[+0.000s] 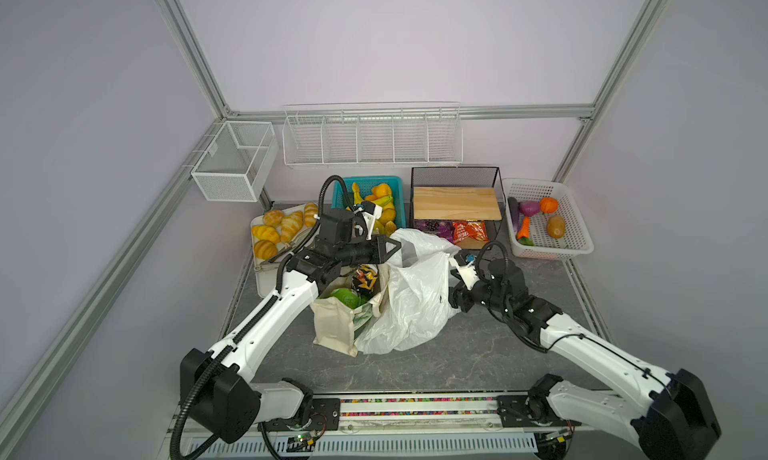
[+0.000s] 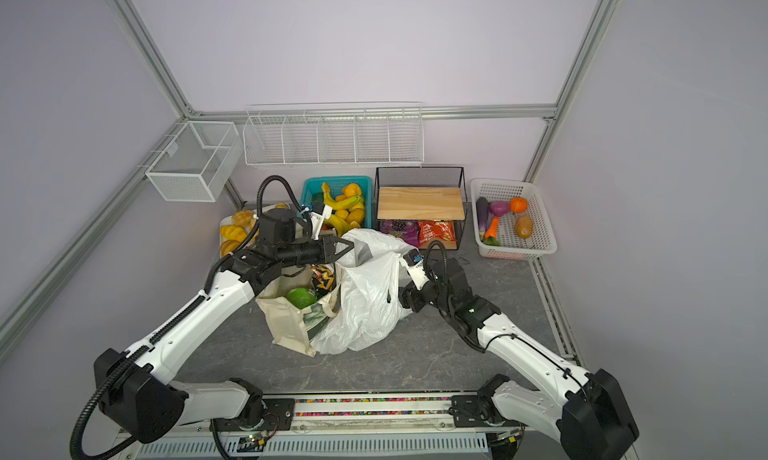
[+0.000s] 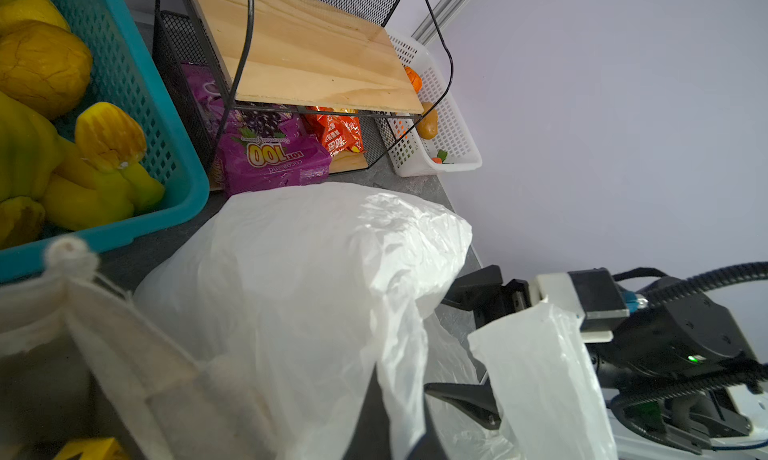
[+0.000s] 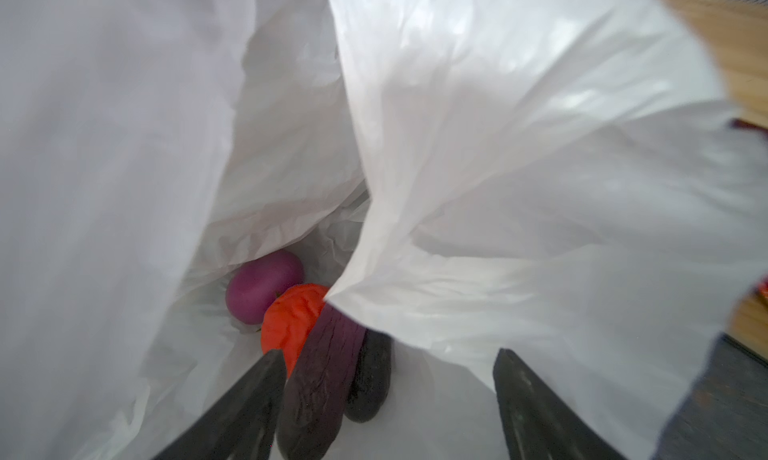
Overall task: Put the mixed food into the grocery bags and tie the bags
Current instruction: 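Carry the purple eggplant to the white bag and lower it in, then open the right gripper and withdraw it from the white bag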
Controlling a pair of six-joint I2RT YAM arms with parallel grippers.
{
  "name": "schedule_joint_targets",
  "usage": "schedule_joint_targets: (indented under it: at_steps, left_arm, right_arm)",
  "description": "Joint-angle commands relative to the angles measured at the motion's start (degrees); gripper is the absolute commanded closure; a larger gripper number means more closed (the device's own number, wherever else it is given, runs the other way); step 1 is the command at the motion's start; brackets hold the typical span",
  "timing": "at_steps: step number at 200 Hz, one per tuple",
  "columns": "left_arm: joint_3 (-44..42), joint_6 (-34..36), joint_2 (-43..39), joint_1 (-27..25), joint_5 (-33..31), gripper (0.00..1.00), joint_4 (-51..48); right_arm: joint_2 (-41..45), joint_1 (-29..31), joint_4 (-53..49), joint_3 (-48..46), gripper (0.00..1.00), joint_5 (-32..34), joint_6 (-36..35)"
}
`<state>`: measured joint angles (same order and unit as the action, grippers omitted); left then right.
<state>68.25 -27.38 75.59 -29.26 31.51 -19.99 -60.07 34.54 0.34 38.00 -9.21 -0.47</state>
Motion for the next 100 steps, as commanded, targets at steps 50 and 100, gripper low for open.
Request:
schedule_joint_targets:
  at_steps: [50, 100]
  left_arm:
    - [-0.2, 0.2, 0.1, 0.2, -0.4, 1.0, 0.2]
    - [-0.2, 0.3, -0.1, 0.2, -0.5, 1.0, 0.2]
  right_arm:
    - [4.6, 0.0, -5.0, -1.0, 0.07, 24.9, -3.7]
    - [-1.6, 0.2, -0.3, -2.6, 0.06, 21.6, -4.1]
